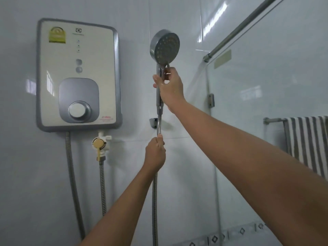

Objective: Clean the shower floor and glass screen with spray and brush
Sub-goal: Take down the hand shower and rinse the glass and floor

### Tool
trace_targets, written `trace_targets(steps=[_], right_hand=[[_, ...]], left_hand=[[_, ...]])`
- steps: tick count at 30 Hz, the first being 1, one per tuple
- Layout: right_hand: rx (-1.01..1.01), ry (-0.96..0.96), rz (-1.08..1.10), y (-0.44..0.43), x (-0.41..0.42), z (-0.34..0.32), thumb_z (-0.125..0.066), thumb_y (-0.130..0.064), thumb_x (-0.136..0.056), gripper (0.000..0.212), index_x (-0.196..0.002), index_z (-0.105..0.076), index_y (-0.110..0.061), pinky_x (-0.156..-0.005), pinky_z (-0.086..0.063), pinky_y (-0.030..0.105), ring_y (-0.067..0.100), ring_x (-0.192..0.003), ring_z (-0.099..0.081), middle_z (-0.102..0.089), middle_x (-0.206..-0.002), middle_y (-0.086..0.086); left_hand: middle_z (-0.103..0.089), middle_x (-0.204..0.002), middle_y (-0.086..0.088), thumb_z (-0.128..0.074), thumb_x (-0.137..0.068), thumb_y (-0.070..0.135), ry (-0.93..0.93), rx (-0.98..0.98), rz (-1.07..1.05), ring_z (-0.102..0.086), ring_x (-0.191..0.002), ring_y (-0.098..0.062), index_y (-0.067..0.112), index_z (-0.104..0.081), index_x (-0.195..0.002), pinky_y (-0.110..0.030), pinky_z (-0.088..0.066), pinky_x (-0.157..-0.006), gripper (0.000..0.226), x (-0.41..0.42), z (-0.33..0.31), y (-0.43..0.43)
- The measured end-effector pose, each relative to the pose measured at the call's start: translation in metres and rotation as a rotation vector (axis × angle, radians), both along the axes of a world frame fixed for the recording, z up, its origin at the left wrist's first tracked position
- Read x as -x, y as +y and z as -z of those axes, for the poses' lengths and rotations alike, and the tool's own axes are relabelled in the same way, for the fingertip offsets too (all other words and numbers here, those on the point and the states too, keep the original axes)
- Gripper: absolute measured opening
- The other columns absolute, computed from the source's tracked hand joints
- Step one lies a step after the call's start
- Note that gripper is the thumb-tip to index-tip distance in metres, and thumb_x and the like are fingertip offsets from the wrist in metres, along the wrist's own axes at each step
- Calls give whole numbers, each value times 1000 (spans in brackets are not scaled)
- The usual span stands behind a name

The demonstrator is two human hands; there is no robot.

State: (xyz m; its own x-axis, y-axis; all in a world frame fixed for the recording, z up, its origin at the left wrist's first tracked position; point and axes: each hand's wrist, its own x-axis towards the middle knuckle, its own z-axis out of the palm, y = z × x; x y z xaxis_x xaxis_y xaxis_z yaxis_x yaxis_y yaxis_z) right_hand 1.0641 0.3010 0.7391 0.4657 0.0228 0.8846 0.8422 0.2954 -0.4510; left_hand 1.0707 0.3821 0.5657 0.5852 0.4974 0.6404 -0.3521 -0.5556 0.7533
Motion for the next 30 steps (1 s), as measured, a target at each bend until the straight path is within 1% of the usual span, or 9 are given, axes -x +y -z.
trace_targets(steps=[5,8,10,11,16,19,24,27,30], right_hand=[[-6,-27,43,10,-9,-4,-70,-25,-93,22,-107,-54,-18,-83,-58,39,18,-76,-74,-69,-100,1],[-14,-25,44,13,-17,-4,-72,-25,-93,24,-107,-54,-18,-75,-57,27,16,-73,-74,-69,-100,1],[-13,-10,35,12,-21,1,-74,-23,-92,26,-107,-54,-17,-66,-54,17,18,-74,-74,-68,-99,2],[-9,1,23,13,-24,3,-74,-22,-91,27,-108,-54,-16,-63,-54,16,21,-75,-74,-68,-99,2],[43,23,11,21,-37,20,-77,-22,-89,30,-109,-55,-13,-78,-62,40,22,-70,-74,-66,-95,1],[14,51,18,29,-41,28,-78,-22,-88,32,-109,-56,-14,-76,-62,42,21,-71,-72,-66,-91,0],[-28,70,81,39,-38,35,-78,-22,-88,30,-107,-56,-14,-80,-60,41,23,-78,-71,-62,-83,-9],[1,93,89,36,-34,33,-77,-22,-89,29,-106,-54,-15,-74,-57,32,22,-78,-70,-64,-83,-6],[46,124,92,29,-30,40,-73,-24,-92,27,-111,-56,-15,-62,-45,15,9,-75,-64,-62,-85,-7]], left_hand=[[-49,-70,-2,-27,-107,44,-3,3,-21,-41,-60,-18,18,-50,-79,-35,-38,-63,45,-8,-10,11],[-50,-71,-2,-27,-107,44,2,2,-15,-42,-60,-18,17,-51,-80,-33,-38,-62,45,-14,-9,15],[-50,-72,-3,-26,-107,45,17,3,-20,-41,-61,-19,17,-50,-79,-36,-38,-65,46,-18,-3,17],[-50,-71,-3,-26,-107,45,26,7,-23,-40,-60,-19,16,-49,-79,-37,-38,-66,47,-21,0,19],[-47,-71,-3,-23,-106,49,84,19,-12,-37,-57,-15,13,-50,-82,-33,-35,-61,51,-32,23,23],[-48,-73,-4,-22,-105,51,105,42,-22,-38,-59,-17,7,-54,-91,-36,-37,-63,56,-35,31,23],[-51,-77,-6,-20,-106,50,116,58,-33,-40,-60,-17,15,-49,-83,-36,-37,-64,51,-34,32,18],[-53,-80,-7,-20,-106,50,124,65,-37,-42,-61,-17,16,-49,-83,-34,-40,-63,50,-34,32,15],[-57,-82,-8,-20,-106,50,149,64,-41,-50,-66,-21,15,-53,-90,-31,-45,-50,51,-26,32,14]])
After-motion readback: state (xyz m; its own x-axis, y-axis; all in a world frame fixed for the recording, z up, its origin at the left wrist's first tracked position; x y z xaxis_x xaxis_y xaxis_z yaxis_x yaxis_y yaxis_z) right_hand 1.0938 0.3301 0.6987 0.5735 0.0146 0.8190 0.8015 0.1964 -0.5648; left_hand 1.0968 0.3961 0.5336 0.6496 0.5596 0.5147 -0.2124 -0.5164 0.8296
